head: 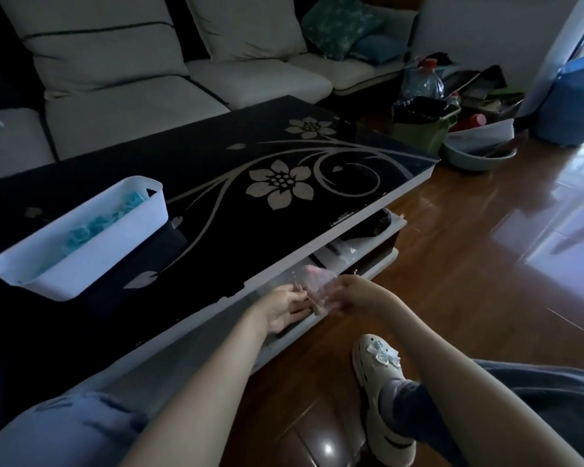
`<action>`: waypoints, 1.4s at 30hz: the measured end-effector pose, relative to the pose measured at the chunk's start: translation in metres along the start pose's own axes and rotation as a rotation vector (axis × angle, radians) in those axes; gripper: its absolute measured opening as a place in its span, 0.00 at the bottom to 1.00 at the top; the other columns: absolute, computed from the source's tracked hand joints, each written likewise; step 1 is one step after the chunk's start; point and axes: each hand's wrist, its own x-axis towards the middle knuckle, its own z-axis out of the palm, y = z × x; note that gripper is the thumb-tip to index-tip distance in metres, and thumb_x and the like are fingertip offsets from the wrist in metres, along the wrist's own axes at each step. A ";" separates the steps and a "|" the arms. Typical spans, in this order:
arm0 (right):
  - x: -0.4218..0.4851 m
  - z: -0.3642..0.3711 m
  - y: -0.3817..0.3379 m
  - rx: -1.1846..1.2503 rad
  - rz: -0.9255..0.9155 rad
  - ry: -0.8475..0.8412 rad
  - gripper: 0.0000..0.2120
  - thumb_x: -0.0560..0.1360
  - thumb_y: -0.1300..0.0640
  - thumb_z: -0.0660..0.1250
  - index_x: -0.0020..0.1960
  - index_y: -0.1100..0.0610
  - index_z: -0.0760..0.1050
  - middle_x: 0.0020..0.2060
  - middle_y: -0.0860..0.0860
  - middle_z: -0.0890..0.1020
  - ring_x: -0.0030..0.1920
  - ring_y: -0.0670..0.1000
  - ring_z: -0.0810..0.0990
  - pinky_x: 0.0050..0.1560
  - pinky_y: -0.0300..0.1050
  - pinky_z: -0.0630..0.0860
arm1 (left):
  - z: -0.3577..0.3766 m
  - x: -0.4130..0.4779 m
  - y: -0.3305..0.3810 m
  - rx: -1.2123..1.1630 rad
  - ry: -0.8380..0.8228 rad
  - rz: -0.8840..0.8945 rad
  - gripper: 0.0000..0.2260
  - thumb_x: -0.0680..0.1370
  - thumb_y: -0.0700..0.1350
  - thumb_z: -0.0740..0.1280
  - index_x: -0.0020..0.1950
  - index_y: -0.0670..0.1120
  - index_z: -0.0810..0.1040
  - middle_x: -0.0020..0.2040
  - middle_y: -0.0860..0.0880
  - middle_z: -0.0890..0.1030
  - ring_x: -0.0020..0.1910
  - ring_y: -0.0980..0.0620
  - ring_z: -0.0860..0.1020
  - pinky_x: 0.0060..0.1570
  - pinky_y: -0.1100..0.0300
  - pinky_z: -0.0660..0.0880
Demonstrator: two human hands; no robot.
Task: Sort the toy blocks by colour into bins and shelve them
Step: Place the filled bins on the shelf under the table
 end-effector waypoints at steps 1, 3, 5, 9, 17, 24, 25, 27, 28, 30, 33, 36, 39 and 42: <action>0.010 0.004 0.001 0.009 -0.002 -0.022 0.08 0.77 0.68 0.61 0.55 0.67 0.74 0.40 0.58 0.80 0.32 0.50 0.80 0.29 0.39 0.75 | -0.002 0.005 0.000 -0.018 -0.004 -0.010 0.09 0.80 0.33 0.58 0.52 0.43 0.76 0.45 0.45 0.81 0.44 0.51 0.81 0.43 0.60 0.79; 0.024 0.012 0.003 0.017 -0.019 -0.034 0.06 0.77 0.68 0.60 0.50 0.62 0.75 0.39 0.56 0.80 0.31 0.49 0.79 0.29 0.38 0.75 | -0.006 0.013 -0.003 -0.069 0.000 0.002 0.10 0.80 0.32 0.57 0.55 0.42 0.75 0.47 0.43 0.81 0.45 0.48 0.80 0.43 0.60 0.80; 0.041 0.019 0.004 0.057 -0.023 -0.049 0.06 0.77 0.67 0.61 0.48 0.59 0.75 0.38 0.55 0.80 0.30 0.47 0.78 0.29 0.38 0.75 | -0.012 0.023 -0.006 -0.119 0.039 0.033 0.12 0.80 0.31 0.56 0.60 0.39 0.74 0.48 0.42 0.80 0.46 0.48 0.80 0.42 0.61 0.81; 0.057 0.026 0.003 0.178 0.044 -0.061 0.05 0.77 0.68 0.60 0.46 0.63 0.74 0.34 0.55 0.78 0.29 0.48 0.76 0.26 0.36 0.72 | -0.015 0.033 -0.009 -0.144 0.101 0.054 0.16 0.79 0.28 0.52 0.63 0.39 0.71 0.48 0.44 0.79 0.46 0.50 0.79 0.45 0.62 0.77; 0.075 0.025 0.017 0.421 -0.013 0.014 0.21 0.74 0.70 0.64 0.64 0.56 0.66 0.56 0.56 0.75 0.49 0.53 0.80 0.46 0.41 0.81 | 0.002 0.056 -0.017 -0.053 0.269 0.121 0.28 0.78 0.27 0.52 0.76 0.45 0.56 0.70 0.44 0.67 0.66 0.47 0.69 0.63 0.57 0.69; 0.076 0.031 0.019 -0.215 -0.104 0.290 0.28 0.74 0.62 0.65 0.72 0.56 0.61 0.64 0.55 0.71 0.59 0.54 0.74 0.55 0.47 0.77 | 0.002 0.042 -0.019 0.095 0.424 0.162 0.23 0.78 0.31 0.57 0.71 0.47 0.66 0.65 0.49 0.71 0.61 0.51 0.72 0.60 0.58 0.71; 0.074 0.031 0.022 -0.335 -0.139 0.323 0.29 0.75 0.60 0.66 0.73 0.57 0.60 0.67 0.56 0.69 0.63 0.56 0.70 0.59 0.50 0.74 | 0.003 0.038 -0.019 0.055 0.437 0.178 0.22 0.78 0.30 0.57 0.70 0.46 0.67 0.63 0.49 0.72 0.60 0.52 0.72 0.58 0.59 0.72; 0.068 0.032 0.028 -0.547 -0.234 0.377 0.31 0.75 0.55 0.67 0.74 0.57 0.58 0.70 0.55 0.65 0.69 0.57 0.62 0.66 0.53 0.66 | 0.006 0.034 -0.020 -0.024 0.461 0.177 0.20 0.78 0.30 0.57 0.66 0.46 0.68 0.62 0.47 0.75 0.60 0.49 0.75 0.58 0.57 0.74; 0.060 0.034 0.030 -0.632 -0.288 0.404 0.31 0.75 0.53 0.67 0.74 0.57 0.58 0.70 0.55 0.65 0.69 0.57 0.61 0.66 0.54 0.64 | 0.008 0.029 -0.022 -0.042 0.475 0.171 0.18 0.78 0.30 0.57 0.64 0.46 0.69 0.60 0.45 0.76 0.58 0.48 0.76 0.57 0.56 0.75; 0.048 0.038 0.029 -0.718 -0.377 0.454 0.26 0.77 0.52 0.64 0.72 0.57 0.62 0.69 0.54 0.67 0.68 0.57 0.62 0.65 0.52 0.64 | 0.013 0.017 -0.024 -0.027 0.511 0.147 0.14 0.78 0.31 0.56 0.59 0.45 0.71 0.54 0.45 0.78 0.50 0.49 0.77 0.52 0.58 0.74; 0.032 0.044 0.018 -0.681 -0.464 0.428 0.16 0.80 0.56 0.58 0.66 0.59 0.70 0.62 0.54 0.73 0.64 0.55 0.68 0.62 0.48 0.68 | 0.018 -0.004 -0.024 -0.009 0.600 0.180 0.14 0.78 0.32 0.54 0.56 0.43 0.74 0.47 0.46 0.78 0.44 0.51 0.76 0.48 0.57 0.74; 0.009 0.054 0.001 -0.645 -0.603 0.365 0.11 0.79 0.59 0.57 0.54 0.59 0.76 0.49 0.51 0.77 0.48 0.50 0.76 0.47 0.41 0.71 | 0.015 -0.035 -0.021 0.125 0.680 0.334 0.16 0.77 0.32 0.52 0.56 0.44 0.75 0.50 0.47 0.79 0.46 0.52 0.77 0.47 0.58 0.75; -0.017 0.076 -0.014 -0.643 -0.758 0.278 0.09 0.77 0.62 0.58 0.48 0.60 0.77 0.36 0.50 0.79 0.30 0.47 0.72 0.34 0.44 0.69 | 0.008 -0.073 -0.021 0.254 0.688 0.464 0.14 0.78 0.34 0.53 0.51 0.46 0.77 0.49 0.49 0.80 0.48 0.53 0.77 0.44 0.65 0.72; -0.044 0.100 -0.037 -0.663 -0.865 0.222 0.08 0.76 0.62 0.60 0.46 0.60 0.78 0.29 0.47 0.75 0.26 0.46 0.70 0.29 0.47 0.68 | 0.003 -0.109 -0.015 0.375 0.715 0.576 0.13 0.79 0.35 0.55 0.48 0.46 0.77 0.46 0.52 0.80 0.43 0.59 0.76 0.36 0.71 0.69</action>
